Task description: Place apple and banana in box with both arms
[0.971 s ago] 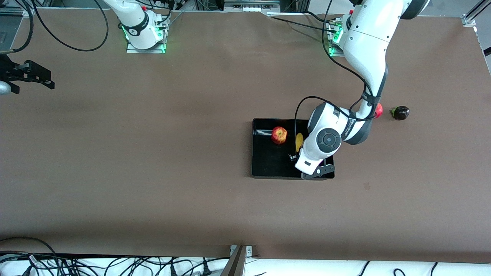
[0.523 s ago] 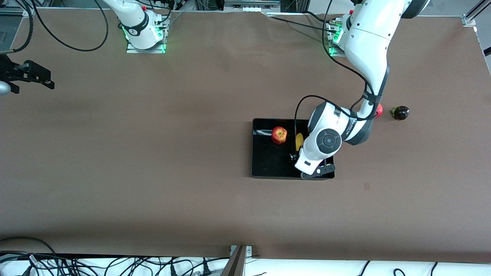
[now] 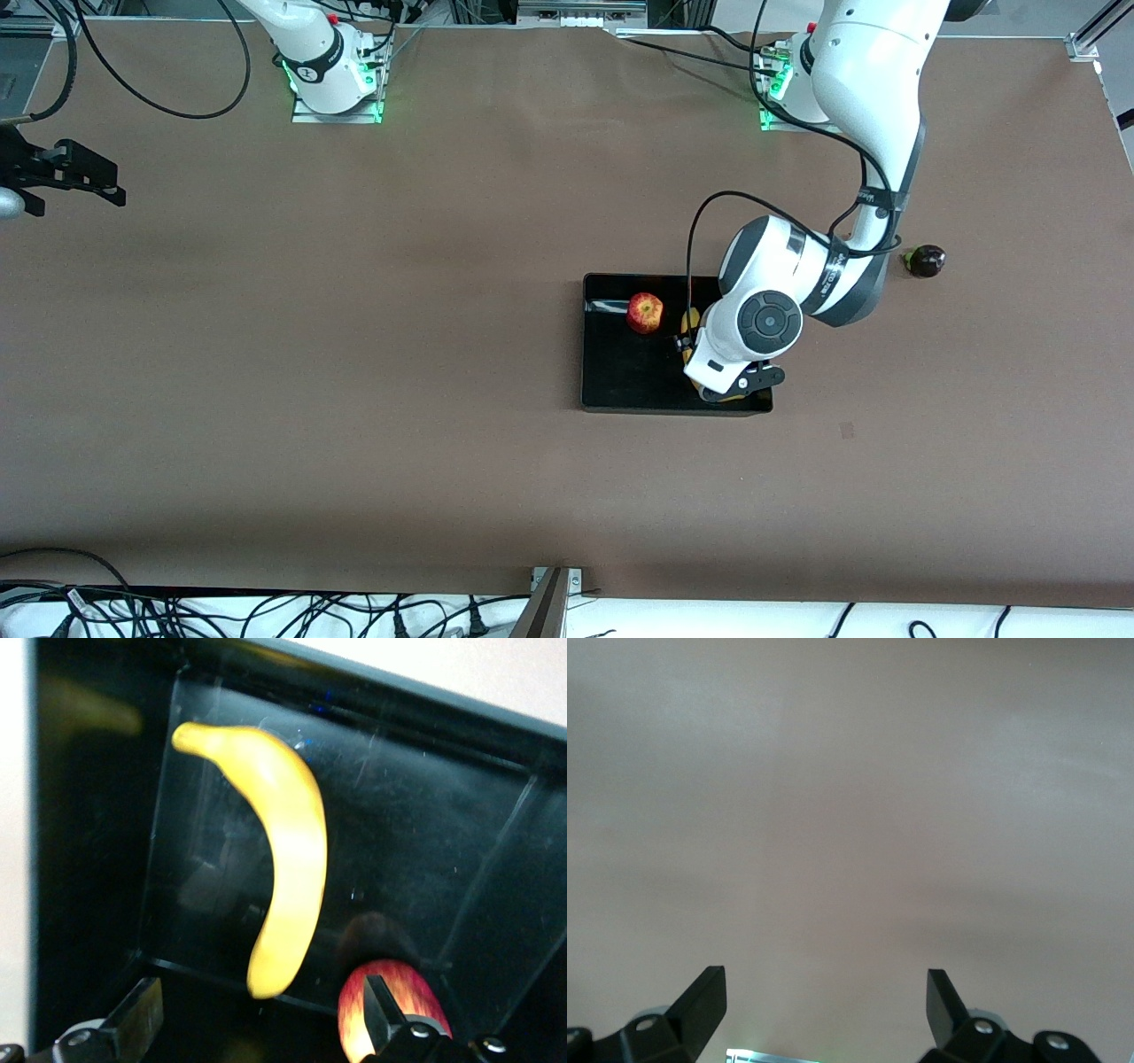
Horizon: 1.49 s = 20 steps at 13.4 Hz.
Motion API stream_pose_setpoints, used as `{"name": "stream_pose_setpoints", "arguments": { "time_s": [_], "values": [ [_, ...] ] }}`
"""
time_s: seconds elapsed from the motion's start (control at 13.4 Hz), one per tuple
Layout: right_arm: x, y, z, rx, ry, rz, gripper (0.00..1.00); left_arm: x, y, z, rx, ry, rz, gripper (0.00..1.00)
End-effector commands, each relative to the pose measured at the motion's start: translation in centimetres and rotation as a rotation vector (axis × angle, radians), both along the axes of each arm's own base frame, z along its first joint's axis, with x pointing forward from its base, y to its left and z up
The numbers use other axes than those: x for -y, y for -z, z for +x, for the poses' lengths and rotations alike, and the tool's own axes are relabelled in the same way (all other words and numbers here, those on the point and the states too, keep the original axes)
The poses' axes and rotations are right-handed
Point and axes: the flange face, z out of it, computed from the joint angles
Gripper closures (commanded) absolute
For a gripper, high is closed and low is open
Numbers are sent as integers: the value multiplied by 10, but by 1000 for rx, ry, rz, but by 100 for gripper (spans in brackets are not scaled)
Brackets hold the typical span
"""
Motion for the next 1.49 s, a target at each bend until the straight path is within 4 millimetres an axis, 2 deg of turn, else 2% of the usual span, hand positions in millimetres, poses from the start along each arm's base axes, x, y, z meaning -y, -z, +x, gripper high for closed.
{"name": "stream_pose_setpoints", "arguments": {
  "time_s": [0.0,0.07,0.37,0.52,0.67,1.12,1.34,1.42],
  "values": [
    [1,-4,-1,0,12,19,0,-9,-36,-6,-32,35,19,0],
    [1,-4,-1,0,12,19,0,-15,-56,-7,-35,55,8,0],
    [1,-4,-1,0,12,19,0,-78,-154,-9,-10,106,-50,0],
    [1,-4,-1,0,12,19,0,-116,-203,-15,15,103,-70,0],
    [1,-4,-1,0,12,19,0,-153,-243,-24,42,118,-95,0],
    [1,-4,-1,0,12,19,0,-252,-331,-51,166,136,-127,0],
    [1,-4,-1,0,12,19,0,-301,-358,-64,218,146,-110,0],
    [2,-4,-1,0,13,19,0,-311,-364,-68,224,183,-69,0]
  ]
}}
